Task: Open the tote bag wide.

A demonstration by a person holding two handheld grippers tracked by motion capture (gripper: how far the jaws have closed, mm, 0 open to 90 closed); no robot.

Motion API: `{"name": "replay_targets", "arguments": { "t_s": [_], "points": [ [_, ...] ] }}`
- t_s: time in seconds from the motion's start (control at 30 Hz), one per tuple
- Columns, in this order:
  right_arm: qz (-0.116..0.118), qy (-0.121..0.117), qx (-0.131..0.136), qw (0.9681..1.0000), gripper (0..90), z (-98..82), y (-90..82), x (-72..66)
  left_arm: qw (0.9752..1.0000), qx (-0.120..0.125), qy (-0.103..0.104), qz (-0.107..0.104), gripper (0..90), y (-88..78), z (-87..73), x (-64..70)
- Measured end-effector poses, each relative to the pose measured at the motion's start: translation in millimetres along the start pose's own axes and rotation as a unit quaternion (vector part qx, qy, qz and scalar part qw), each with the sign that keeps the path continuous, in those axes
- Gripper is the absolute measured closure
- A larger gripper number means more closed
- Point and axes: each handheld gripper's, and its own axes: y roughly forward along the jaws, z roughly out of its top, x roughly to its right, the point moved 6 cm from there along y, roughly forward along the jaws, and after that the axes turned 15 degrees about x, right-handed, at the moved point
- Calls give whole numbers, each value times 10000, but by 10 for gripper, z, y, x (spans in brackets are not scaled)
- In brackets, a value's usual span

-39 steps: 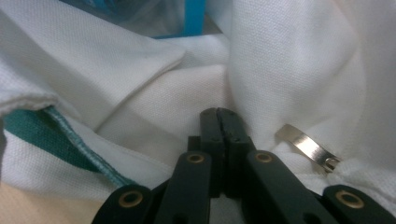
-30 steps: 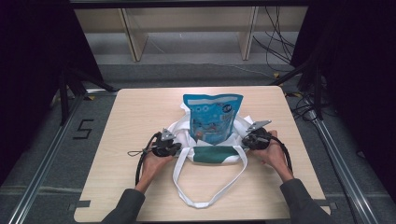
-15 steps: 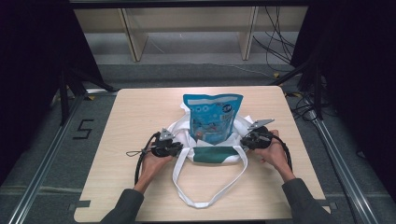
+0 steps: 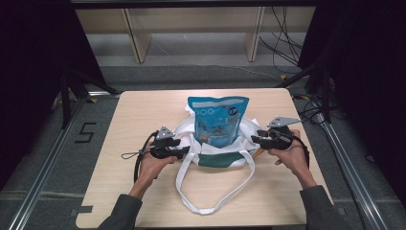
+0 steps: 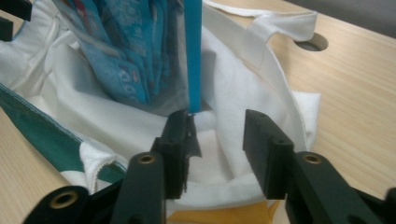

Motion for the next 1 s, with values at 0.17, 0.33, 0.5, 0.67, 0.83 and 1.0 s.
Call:
{"name": "replay_targets", "arguments": {
  "t_s": [0.17, 0.33, 0.5, 0.67, 0.83, 1.0],
  "points": [
    [-63, 3, -1, 10000, 523, 31, -28, -37, 9999, 51, 58, -131, 394, -79, 49, 74],
    [-34, -66, -27, 10000, 486, 37, -43, -56, 9999, 42, 60, -140, 351, -145, 71, 137],
    [-40, 36, -39, 10000, 465, 35, -74, -118, 9998, 63, 126, -106, 330, -192, 88, 119],
    [-6, -109, 104, 9999, 439, 32, -116, -120, 9999, 33, 95, -105, 313, -264, 29, 121],
    [-8, 101, -1, 9999, 404, -14, -167, -160, 9999, 53, 85, -134, 294, -302, 2, 115],
    [-75, 201, 14, 9998, 381, -35, -198, -223, 9997, 62, 120, -189, 273, -331, -33, 173]
  ]
}}
